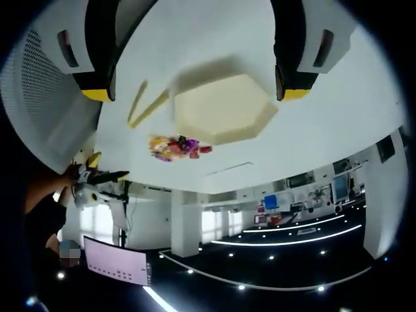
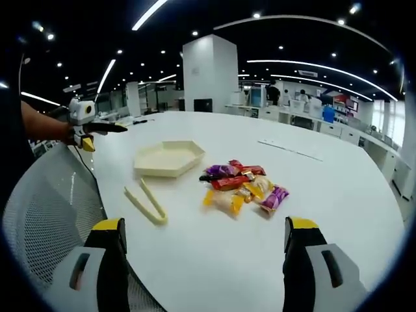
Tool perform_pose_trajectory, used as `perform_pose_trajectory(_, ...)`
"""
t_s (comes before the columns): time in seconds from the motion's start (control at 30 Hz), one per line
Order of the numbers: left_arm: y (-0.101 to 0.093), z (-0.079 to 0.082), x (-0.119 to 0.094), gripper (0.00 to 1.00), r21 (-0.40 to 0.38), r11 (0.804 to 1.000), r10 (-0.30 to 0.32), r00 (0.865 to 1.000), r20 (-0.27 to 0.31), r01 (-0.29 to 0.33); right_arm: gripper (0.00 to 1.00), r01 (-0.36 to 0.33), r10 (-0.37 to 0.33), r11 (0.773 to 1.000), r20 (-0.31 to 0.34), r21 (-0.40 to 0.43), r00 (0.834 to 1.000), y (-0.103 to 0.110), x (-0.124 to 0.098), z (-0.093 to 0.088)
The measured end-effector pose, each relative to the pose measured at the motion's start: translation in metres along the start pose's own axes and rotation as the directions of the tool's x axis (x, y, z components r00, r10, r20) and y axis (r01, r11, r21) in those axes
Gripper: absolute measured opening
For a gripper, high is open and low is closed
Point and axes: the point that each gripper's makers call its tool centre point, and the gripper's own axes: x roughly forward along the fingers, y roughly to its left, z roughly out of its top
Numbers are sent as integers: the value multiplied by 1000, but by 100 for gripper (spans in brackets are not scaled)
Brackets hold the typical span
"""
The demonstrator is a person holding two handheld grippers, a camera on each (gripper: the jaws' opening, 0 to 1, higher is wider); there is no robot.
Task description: Place the target food into the container with the food tongs after gripping and lifting it, then release it inside without dropping or visibly crushing the food.
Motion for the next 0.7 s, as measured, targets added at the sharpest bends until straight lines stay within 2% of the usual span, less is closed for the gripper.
perform_pose_trajectory(0.7, 1, -1, -1, 99, 6, 1000, -5, 1000, -2, 5, 100, -8, 8, 1000, -6, -11, 1000, 0, 2, 2)
